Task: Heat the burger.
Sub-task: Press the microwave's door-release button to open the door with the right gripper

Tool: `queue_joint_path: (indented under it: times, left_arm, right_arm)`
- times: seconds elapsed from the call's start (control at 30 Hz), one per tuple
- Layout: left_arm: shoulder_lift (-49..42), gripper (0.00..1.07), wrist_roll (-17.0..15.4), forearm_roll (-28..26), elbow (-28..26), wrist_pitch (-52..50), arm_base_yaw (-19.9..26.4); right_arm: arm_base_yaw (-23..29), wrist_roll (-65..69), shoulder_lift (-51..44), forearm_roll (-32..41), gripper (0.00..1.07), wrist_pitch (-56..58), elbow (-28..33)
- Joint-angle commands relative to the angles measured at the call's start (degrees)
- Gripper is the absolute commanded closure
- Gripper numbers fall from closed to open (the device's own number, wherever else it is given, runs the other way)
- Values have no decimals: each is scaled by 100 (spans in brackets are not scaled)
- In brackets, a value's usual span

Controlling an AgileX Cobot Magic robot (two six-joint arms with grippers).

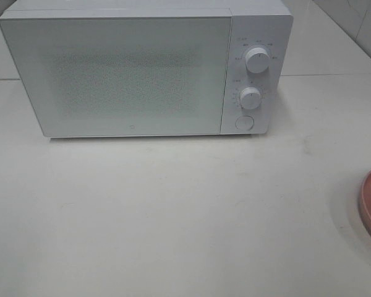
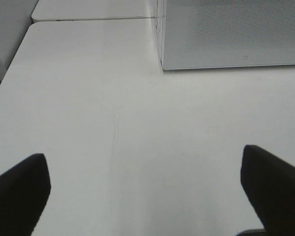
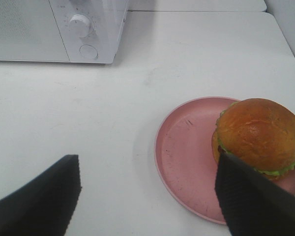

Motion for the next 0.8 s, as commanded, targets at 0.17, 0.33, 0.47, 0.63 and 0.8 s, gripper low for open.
queue_joint_path:
  times: [0.17, 0.33, 0.47, 0.63, 0.8]
  left_arm:
    - [-74, 9, 0, -63, 0, -52, 6]
    - [-74, 9, 0, -63, 0, -52, 6]
    - [-74, 9, 0, -63, 0, -52, 6]
    - [-74, 9, 0, -63, 0, -52, 6]
    - [-74, 9, 0, -63, 0, -52, 6]
  right_arm:
    - [-29, 17, -160, 11, 31, -80, 11]
    - [-29, 17, -160, 11, 31, -80, 11]
    - [-29, -11, -160, 11, 31, -80, 11]
    - [-29, -23, -6, 11, 31, -109, -120]
    - [-29, -23, 298, 0, 31, -206, -246]
